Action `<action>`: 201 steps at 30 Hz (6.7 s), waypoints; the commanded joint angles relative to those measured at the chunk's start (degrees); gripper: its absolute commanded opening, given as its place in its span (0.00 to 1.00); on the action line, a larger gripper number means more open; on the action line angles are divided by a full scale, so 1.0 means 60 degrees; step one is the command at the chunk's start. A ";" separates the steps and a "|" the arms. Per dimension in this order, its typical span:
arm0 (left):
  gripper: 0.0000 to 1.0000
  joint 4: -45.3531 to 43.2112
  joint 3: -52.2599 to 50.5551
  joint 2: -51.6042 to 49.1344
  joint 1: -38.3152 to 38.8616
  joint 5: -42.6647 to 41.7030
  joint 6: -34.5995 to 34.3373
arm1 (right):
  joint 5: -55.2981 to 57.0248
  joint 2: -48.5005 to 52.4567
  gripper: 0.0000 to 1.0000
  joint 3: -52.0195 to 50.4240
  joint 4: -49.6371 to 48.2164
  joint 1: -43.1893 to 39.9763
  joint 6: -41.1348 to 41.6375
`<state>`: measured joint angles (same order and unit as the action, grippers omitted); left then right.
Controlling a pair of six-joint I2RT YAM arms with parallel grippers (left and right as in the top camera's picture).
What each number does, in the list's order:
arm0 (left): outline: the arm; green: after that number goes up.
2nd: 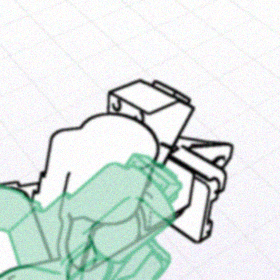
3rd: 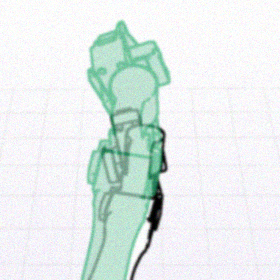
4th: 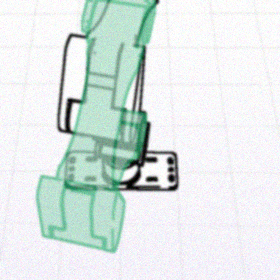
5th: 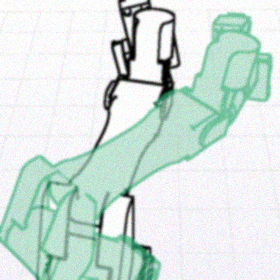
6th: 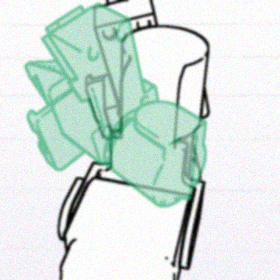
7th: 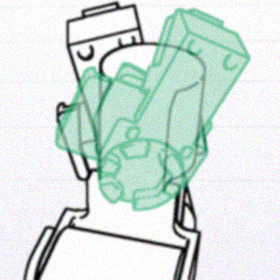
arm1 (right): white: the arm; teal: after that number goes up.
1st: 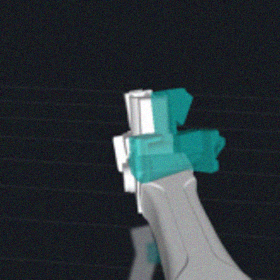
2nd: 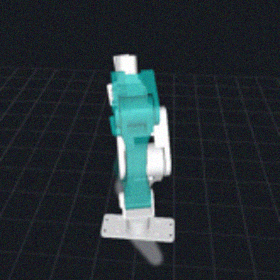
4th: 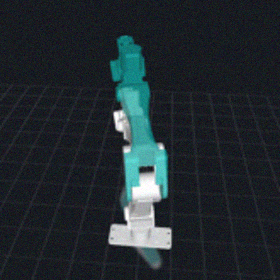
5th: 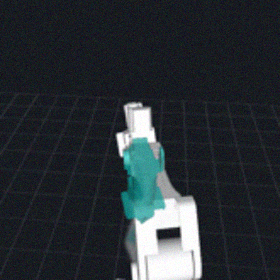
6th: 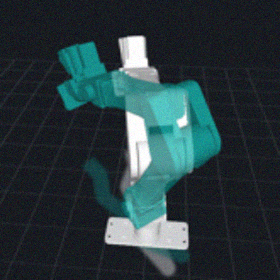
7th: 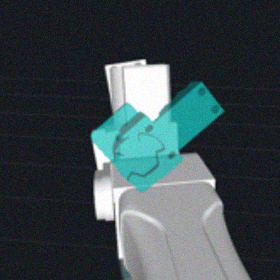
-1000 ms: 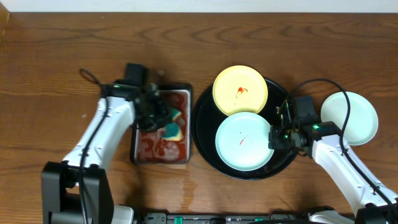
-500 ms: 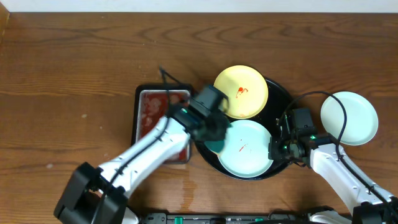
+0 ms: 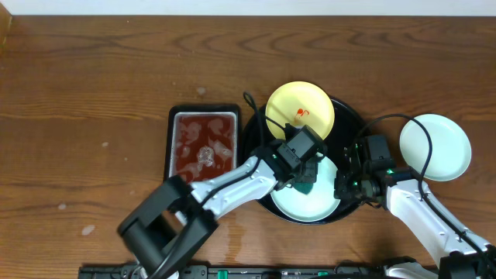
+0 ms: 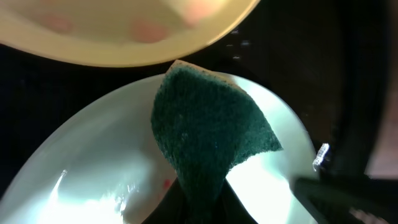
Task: Clean dirty plates on tray and stack at the side
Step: 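Carry the sponge with the left gripper onto the pale green plate, then scrub the pale green plate's red smear with the left-held sponge, then keep scrubbing the pale green plate while the right gripper holds its rim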
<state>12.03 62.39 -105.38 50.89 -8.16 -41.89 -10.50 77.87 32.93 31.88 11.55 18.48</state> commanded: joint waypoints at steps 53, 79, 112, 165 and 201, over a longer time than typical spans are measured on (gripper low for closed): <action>0.09 0.0091 0.0124 -0.1082 0.0404 -0.0211 -0.0215 | -0.0153 0.0018 0.01 -0.0197 0.0087 0.0146 0.0062; 0.08 0.4244 0.0120 -0.1082 -0.1228 -0.1246 -0.0211 | -0.0149 0.0015 0.01 -0.0197 0.0080 0.0146 0.0062; 0.08 -0.0357 0.0124 -0.1082 0.0350 -0.2375 0.0656 | -0.0149 0.0015 0.01 -0.0197 0.0106 0.0146 0.0062; 0.08 0.0867 0.0120 -0.1082 0.0372 -0.0692 -0.0146 | -0.0149 0.0015 0.01 -0.0197 0.0113 0.0146 0.0062; 0.08 0.3617 0.0120 -0.1082 -0.0186 -0.1290 -0.0510 | -0.0153 0.0015 0.01 -0.0197 0.0117 0.0146 0.0062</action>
<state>32.88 66.65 -108.71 46.44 -14.22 -43.97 -11.68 77.82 32.47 32.29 11.44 18.68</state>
